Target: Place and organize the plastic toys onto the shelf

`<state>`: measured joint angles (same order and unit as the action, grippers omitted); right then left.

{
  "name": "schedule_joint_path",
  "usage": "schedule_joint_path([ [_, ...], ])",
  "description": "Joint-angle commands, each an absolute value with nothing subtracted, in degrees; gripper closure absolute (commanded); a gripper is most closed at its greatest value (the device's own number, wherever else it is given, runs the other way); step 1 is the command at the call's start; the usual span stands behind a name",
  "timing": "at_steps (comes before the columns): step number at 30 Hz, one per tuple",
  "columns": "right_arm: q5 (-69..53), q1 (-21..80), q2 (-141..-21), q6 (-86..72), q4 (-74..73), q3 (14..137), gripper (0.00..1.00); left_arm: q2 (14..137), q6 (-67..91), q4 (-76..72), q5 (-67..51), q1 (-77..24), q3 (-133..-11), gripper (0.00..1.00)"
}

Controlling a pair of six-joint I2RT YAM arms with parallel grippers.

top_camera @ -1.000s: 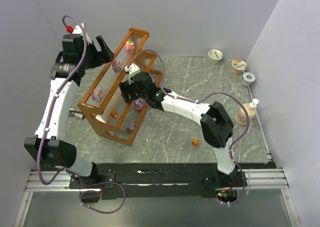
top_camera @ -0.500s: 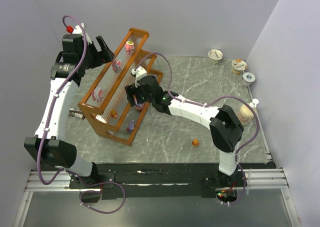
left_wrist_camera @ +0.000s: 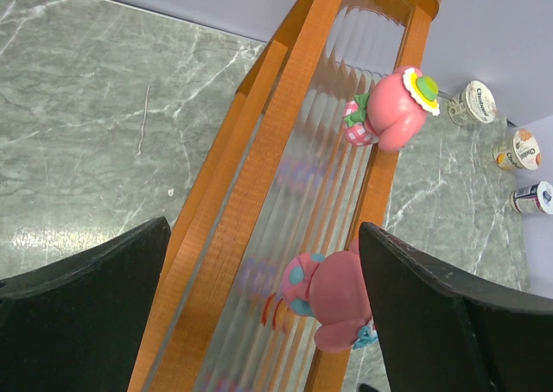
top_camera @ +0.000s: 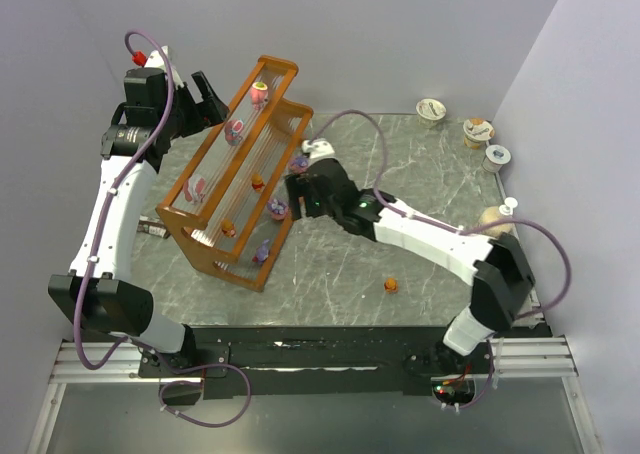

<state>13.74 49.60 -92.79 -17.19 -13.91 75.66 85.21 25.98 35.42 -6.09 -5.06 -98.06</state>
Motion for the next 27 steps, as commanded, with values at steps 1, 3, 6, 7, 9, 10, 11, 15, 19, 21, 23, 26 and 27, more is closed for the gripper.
schedule_joint_path([
  [1,21.8,46.3,-86.4,-28.5,-31.6,73.4,0.15,82.4,25.8,34.0,-5.4,-4.9,-98.6,0.04],
  [3,22.8,44.5,-85.1,-36.6,-38.7,71.0,0.15,82.1,25.9,33.8,-5.5,-5.0,-98.4,0.04],
  [6,25.1,41.8,-83.0,-47.2,-50.2,65.4,0.15,81.7,26.0,33.3,-5.7,-5.0,-98.1,0.04],
  [7,25.8,41.3,-82.2,-49.4,-52.6,63.7,0.15,81.7,26.1,33.0,-5.7,-5.0,-97.9,0.04],
  [9,26.5,41.2,-79.6,-54.6,-56.5,58.8,0.16,81.7,26.1,32.9,-5.7,-5.1,-97.8,0.04],
  [10,26.5,41.0,-78.9,-56.3,-57.8,57.7,0.17,81.8,26.2,32.8,-6.0,-5.0,-97.8,0.04],
  [11,26.1,40.8,-78.2,-59.0,-60.2,56.7,0.17,82.0,26.2,32.9,-6.1,-5.0,-97.8,0.04],
  [15,25.1,40.8,-75.2,-60.6,-60.7,52.5,0.17,82.7,26.3,32.6,-6.6,-5.0,-97.6,0.04],
  [19,22.0,40.7,-70.8,-52.3,-52.7,48.3,0.17,83.2,26.3,32.5,-6.9,-5.0,-97.6,0.04],
  [21,20.4,40.7,-68.1,-46.9,-49.5,45.9,0.17,83.3,26.3,32.7,-6.8,-5.0,-97.6,0.04],
  [23,16.2,40.7,-66.8,-40.3,-44.0,44.1,0.17,83.4,26.2,32.6,-6.8,-5.0,-97.6,0.04],
  [26,10.7,40.6,-65.8,-33.0,-38.2,41.2,0.18,83.3,26.1,32.6,-6.7,-5.0,-97.6,0.04],
  [27,10.8,40.6,-66.4,-32.3,-37.8,40.4,0.18,83.4,26.1,32.6,-6.7,-5.0,-97.6,0.04],
])
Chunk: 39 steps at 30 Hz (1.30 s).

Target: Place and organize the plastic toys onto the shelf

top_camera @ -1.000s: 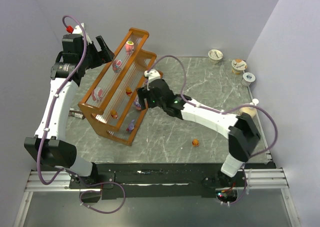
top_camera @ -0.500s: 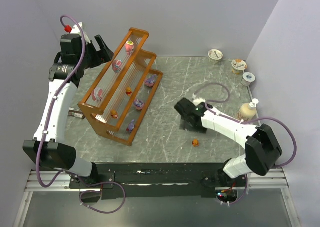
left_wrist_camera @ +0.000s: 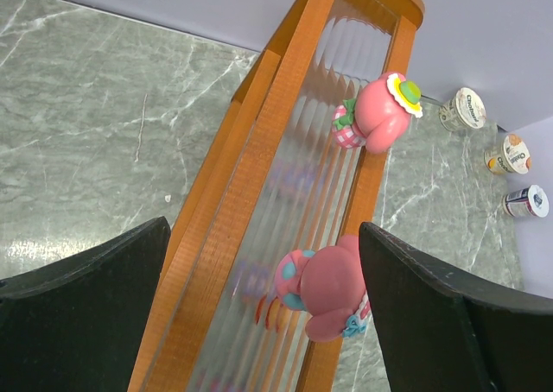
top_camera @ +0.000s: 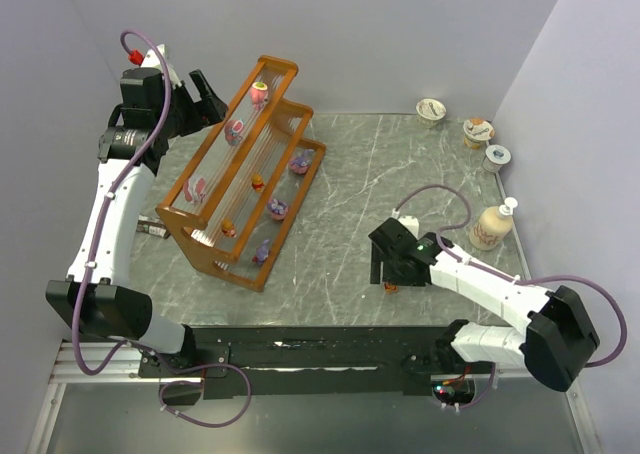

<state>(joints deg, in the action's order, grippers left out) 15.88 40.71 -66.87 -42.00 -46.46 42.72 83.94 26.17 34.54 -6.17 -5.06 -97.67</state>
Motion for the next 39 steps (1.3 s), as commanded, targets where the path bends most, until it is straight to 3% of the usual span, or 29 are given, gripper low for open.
schedule_joint_path([
  [1,10.8,40.3,-67.0,-31.1,-37.2,40.2,0.18,83.3,26.0,32.6,-6.8,-5.0,-97.4,0.04],
  [11,12.0,39.7,-75.8,-32.7,-34.6,39.6,0.27,82.8,25.8,32.7,-6.2,-5.0,-97.1,0.04],
  [17,11.7,39.4,-75.3,-35.3,-34.1,38.1,0.47,82.7,25.8,32.7,-6.1,-5.0,-97.0,0.04],
  [22,10.8,39.5,-75.8,-37.7,-33.6,37.7,0.75,82.7,25.7,32.7,-6.0,-5.0,-97.0,0.04],
  [27,9.4,39.5,-79.1,-36.7,-30.8,41.9,0.89,82.4,25.7,32.6,-5.9,-5.0,-96.8,0.04],
  [39,6.2,39.8,-104.7,-20.2,-29.5,71.3,0.91,82.0,25.8,33.5,-6.0,-5.0,-96.9,0.04],
])
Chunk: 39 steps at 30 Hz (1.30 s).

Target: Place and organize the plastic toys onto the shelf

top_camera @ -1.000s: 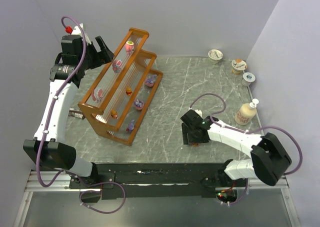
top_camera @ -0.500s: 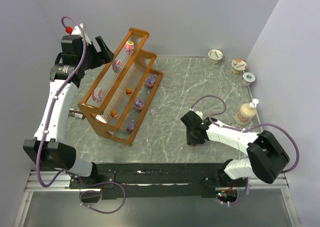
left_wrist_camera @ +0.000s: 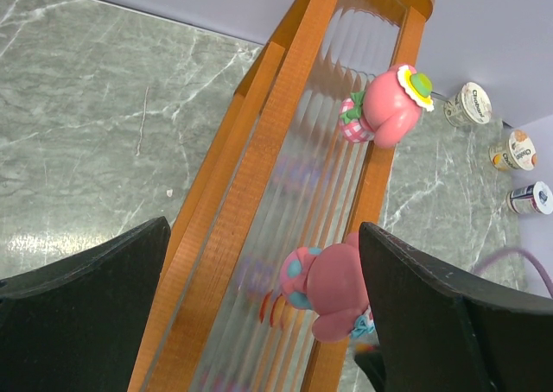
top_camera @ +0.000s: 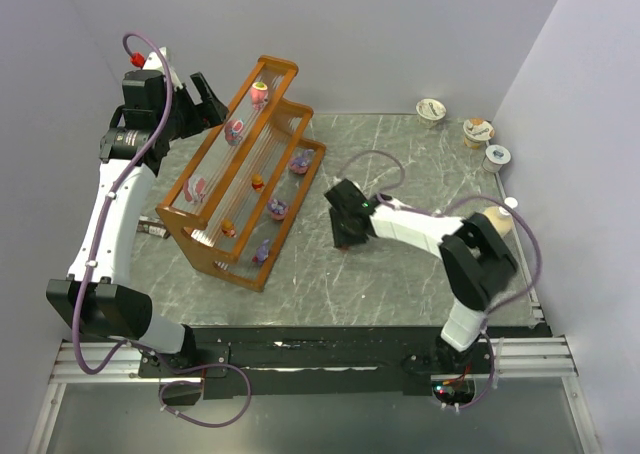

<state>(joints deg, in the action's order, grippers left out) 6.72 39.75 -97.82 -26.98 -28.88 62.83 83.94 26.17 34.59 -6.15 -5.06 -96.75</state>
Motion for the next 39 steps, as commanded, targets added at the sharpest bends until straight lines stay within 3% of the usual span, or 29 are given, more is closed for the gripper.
schedule_joint_path([
  [1,5.4,39.7,-107.6,-19.7,-30.0,72.8,0.90,81.9,25.7,33.6,-5.9,-5.0,-96.9,0.04],
  [7,4.1,39.8,-112.8,-19.0,-31.4,78.2,0.85,81.6,25.3,33.7,-5.2,-5.0,-96.9,0.04],
  [13,5.1,39.9,-113.0,-18.5,-31.2,79.5,0.57,82.2,25.3,34.1,-5.4,-5.0,-97.4,0.04],
  [14,5.6,39.8,-112.9,-18.4,-31.2,79.5,0.47,82.3,25.3,34.1,-5.4,-5.0,-97.5,0.04],
  [17,6.1,39.8,-111.4,-17.9,-29.8,78.6,0.31,82.3,25.2,34.1,-5.4,-5.1,-97.5,0.04],
  [20,6.4,39.9,-109.9,-17.1,-28.6,77.0,0.22,82.3,25.3,34.1,-5.4,-5.0,-97.5,0.04],
  [28,2.9,39.7,-106.3,-11.5,-14.2,65.9,0.21,82.7,25.4,34.6,-5.8,-5.0,-98.0,0.04],
  [39,1.3,39.8,-105.1,-8.8,3.2,57.1,0.32,83.4,25.4,35.3,-6.2,-5.0,-99.1,0.04],
])
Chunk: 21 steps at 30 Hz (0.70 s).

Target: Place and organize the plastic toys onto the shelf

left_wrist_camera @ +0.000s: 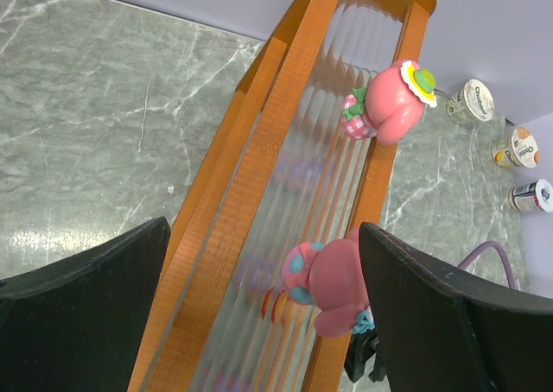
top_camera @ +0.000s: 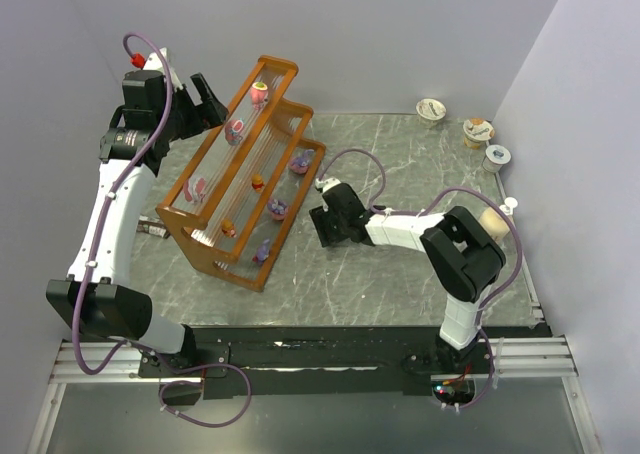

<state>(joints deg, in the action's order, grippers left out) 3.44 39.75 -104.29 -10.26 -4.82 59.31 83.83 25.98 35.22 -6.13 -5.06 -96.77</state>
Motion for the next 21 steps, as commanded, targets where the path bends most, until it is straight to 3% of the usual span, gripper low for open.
schedule_joint_path([
  [1,1.7,39.7,-105.2,-8.5,3.6,56.9,0.33,83.5,25.4,35.4,-6.2,-5.0,-99.1,0.04],
  [9,4.4,39.7,-103.4,-6.2,4.6,56.3,0.55,83.3,25.3,35.5,-5.5,-5.1,-98.9,0.04],
  [12,4.9,39.8,-102.7,-6.5,3.3,56.4,0.69,83.4,25.2,35.6,-5.5,-5.0,-98.9,0.04],
  [13,5.4,39.8,-102.6,-6.8,2.6,56.9,0.78,83.6,25.3,35.6,-5.5,-5.0,-99.0,0.04],
  [16,6.5,39.9,-102.5,-7.9,0.3,59.3,0.95,83.7,25.3,35.6,-5.4,-5.0,-99.1,0.04],
  [21,8.1,39.7,-101.9,-8.4,-4.9,65.3,1.00,83.8,25.3,35.7,-5.4,-5.0,-99.1,0.04],
])
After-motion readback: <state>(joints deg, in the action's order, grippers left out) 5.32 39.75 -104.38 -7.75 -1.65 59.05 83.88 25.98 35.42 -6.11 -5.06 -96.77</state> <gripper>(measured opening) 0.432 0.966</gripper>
